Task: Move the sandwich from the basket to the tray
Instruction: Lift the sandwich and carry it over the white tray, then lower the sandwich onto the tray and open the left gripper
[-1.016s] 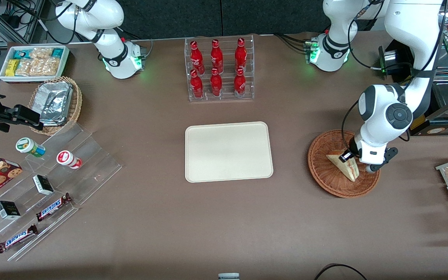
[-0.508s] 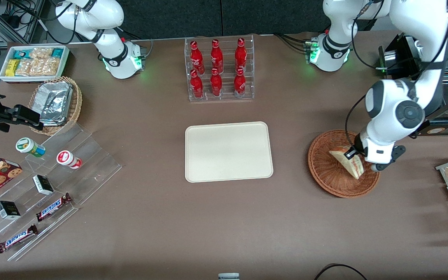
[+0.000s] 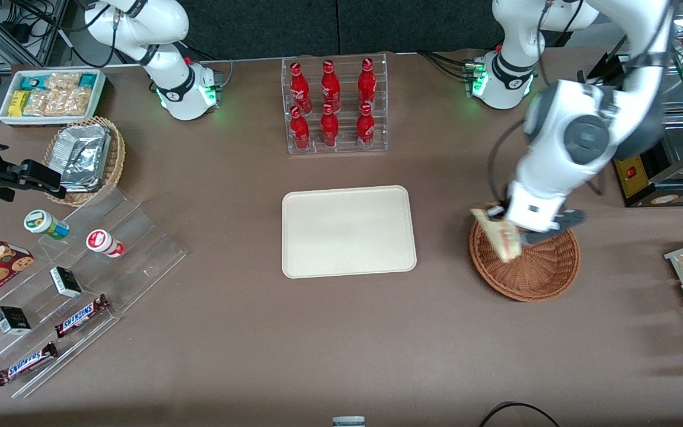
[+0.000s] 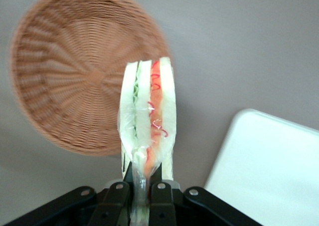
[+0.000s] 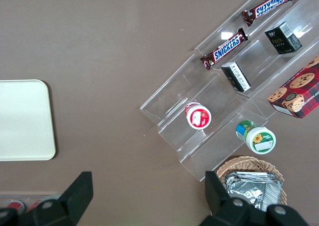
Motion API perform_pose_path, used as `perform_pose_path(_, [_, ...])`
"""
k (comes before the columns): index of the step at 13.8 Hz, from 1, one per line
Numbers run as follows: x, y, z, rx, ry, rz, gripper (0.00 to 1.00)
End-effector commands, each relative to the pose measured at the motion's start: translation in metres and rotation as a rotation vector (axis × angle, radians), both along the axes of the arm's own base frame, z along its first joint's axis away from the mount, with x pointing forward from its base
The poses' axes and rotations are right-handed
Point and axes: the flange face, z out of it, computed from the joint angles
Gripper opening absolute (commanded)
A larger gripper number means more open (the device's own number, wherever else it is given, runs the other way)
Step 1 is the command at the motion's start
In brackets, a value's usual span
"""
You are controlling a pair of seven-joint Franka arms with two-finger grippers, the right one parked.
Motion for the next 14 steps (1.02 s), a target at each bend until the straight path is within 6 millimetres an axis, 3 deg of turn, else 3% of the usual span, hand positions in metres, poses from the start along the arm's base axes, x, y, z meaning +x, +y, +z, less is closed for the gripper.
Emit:
perform_pose_path(1, [-0.006,-0.075,0.001,0.002,0.002,-0.082,0.00])
perform_pose_path(3, [-0.021,-0.128,-0.008,-0.002,0.003,-0.104,0.00])
perform_pose_path(6, [-0.039,-0.198,-0.047,0.004,0.037,-0.205,0.00])
perform_pose_path(9, [-0.050,-0.239,-0.081,0.006,0.057,-0.258,0.00])
perform_pose_path(14, [-0.049,-0.280,-0.126,-0.029,0.033,-0.295,0.00])
